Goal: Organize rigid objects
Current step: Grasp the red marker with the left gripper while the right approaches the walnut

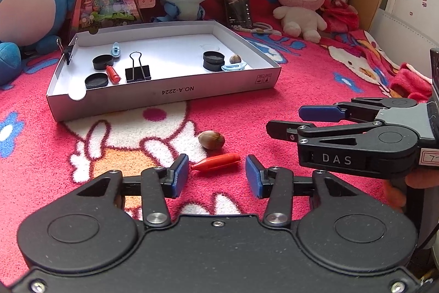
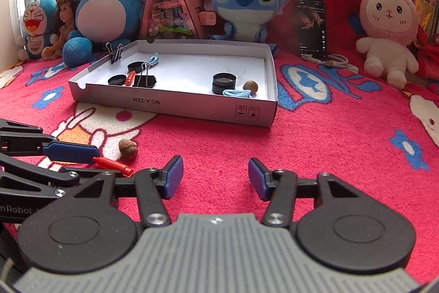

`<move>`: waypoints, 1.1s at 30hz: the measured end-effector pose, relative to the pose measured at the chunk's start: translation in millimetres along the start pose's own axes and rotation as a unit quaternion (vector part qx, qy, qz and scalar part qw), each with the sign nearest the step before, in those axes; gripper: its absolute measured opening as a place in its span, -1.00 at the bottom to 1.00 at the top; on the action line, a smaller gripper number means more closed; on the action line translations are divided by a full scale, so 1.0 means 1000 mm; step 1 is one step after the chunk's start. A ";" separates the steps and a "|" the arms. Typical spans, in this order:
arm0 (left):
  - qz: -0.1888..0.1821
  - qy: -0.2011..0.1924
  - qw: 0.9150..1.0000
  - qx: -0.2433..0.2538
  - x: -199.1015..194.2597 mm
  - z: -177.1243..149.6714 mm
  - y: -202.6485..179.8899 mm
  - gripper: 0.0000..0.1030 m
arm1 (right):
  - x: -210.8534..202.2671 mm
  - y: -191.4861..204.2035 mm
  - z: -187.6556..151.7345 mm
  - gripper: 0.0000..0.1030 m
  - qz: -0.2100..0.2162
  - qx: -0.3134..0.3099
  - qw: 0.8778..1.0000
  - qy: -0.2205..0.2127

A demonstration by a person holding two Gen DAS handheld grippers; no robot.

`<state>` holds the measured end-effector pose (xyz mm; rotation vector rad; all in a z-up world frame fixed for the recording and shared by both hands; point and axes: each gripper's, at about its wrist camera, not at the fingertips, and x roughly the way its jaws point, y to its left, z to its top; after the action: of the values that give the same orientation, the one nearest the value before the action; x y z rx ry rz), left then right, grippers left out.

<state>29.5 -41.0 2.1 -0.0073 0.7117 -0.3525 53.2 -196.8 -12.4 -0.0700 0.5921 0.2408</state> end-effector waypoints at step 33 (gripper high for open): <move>0.047 -0.029 0.997 -0.049 -0.008 -0.009 -0.002 0.03 | -0.001 0.001 -0.001 0.28 -0.005 0.019 1.000 -0.011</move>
<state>18.0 -39.8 0.6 -0.0759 0.6690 -0.2268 51.0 -196.2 -12.8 -0.0326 0.5735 0.2204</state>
